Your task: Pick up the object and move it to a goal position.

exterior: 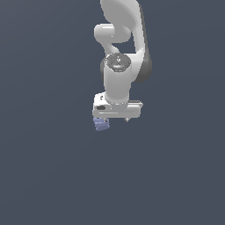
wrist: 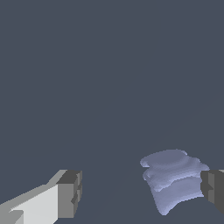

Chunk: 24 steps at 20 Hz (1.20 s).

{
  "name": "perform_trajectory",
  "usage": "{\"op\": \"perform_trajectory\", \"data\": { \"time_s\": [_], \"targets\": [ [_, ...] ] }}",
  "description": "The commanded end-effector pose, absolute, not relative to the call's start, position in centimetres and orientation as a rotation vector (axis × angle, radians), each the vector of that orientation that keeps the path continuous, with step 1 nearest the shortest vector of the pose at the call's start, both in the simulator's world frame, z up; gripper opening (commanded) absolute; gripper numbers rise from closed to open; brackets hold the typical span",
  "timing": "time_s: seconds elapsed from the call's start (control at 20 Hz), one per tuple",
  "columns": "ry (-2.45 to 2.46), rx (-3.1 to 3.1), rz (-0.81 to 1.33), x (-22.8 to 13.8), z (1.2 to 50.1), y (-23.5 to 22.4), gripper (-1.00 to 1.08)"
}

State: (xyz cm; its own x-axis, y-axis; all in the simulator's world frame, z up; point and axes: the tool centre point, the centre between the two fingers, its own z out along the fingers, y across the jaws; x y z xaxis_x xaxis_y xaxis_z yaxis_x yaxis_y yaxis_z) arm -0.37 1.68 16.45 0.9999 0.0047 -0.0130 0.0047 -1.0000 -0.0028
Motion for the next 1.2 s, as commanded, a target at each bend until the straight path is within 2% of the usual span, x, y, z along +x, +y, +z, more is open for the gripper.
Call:
{"op": "perform_trajectory", "data": {
  "time_s": [0.0, 0.4, 1.15],
  "targets": [
    [-0.007, -3.139, 0.020, -0.4, 16.5, 1.7, 1.00],
    [0.068, -3.158, -0.023, 0.1, 18.0, -1.1, 1.00],
    [0.250, -3.145, -0.019, -0.4, 17.3, -1.5, 1.00]
  ]
}}
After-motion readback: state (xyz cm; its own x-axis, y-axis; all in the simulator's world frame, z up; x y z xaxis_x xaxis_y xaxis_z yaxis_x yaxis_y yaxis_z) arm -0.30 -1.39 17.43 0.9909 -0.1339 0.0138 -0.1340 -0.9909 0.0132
